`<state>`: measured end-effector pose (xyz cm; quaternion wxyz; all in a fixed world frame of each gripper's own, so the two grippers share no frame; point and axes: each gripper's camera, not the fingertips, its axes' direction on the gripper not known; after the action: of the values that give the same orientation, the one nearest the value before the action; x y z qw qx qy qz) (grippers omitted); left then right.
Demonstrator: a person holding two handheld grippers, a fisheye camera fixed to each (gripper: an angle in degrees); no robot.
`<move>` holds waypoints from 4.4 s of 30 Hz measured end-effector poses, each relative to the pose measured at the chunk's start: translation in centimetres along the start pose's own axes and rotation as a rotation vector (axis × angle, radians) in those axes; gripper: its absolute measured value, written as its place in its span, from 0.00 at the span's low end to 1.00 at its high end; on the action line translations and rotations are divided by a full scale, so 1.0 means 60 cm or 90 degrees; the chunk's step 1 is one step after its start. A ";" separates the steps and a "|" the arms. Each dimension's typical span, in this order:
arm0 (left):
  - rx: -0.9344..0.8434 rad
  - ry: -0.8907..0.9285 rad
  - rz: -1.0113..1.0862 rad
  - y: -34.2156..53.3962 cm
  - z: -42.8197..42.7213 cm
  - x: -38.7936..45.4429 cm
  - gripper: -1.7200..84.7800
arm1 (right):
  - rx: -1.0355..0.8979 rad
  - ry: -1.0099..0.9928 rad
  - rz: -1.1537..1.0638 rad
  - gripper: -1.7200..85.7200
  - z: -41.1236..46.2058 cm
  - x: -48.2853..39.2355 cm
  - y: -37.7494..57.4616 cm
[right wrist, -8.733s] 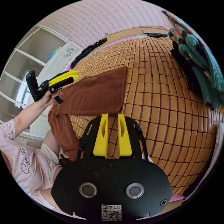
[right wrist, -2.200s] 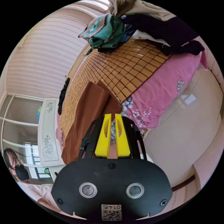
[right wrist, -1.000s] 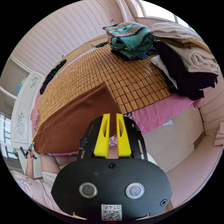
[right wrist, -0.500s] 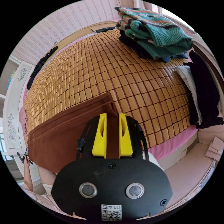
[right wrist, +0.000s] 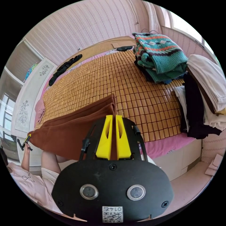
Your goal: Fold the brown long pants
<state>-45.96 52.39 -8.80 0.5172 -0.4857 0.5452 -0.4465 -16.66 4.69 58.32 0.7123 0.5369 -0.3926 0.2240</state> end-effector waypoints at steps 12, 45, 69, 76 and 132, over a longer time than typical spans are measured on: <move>0.043 -0.018 -0.017 -0.103 0.020 -0.031 0.06 | -0.022 -0.016 0.046 0.03 0.042 0.012 -0.073; -0.042 0.247 0.274 0.176 0.189 0.517 0.01 | -0.197 0.056 -0.104 0.01 0.290 -0.338 -0.096; -0.021 0.221 0.312 0.306 0.321 0.579 0.01 | -0.475 0.268 -0.669 0.02 0.747 -1.274 -0.295; -0.075 0.238 0.341 0.270 0.333 0.607 0.01 | -0.527 0.318 -0.734 0.02 0.808 -1.360 -0.312; -0.277 0.064 0.802 0.324 0.420 0.977 0.01 | -0.437 0.453 -0.845 0.01 0.734 -1.190 -0.152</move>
<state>-21.75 -2.79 -37.35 0.5433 -0.1465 0.8257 0.0391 -66.15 -32.37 0.90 0.9025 0.3069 0.2086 -0.2186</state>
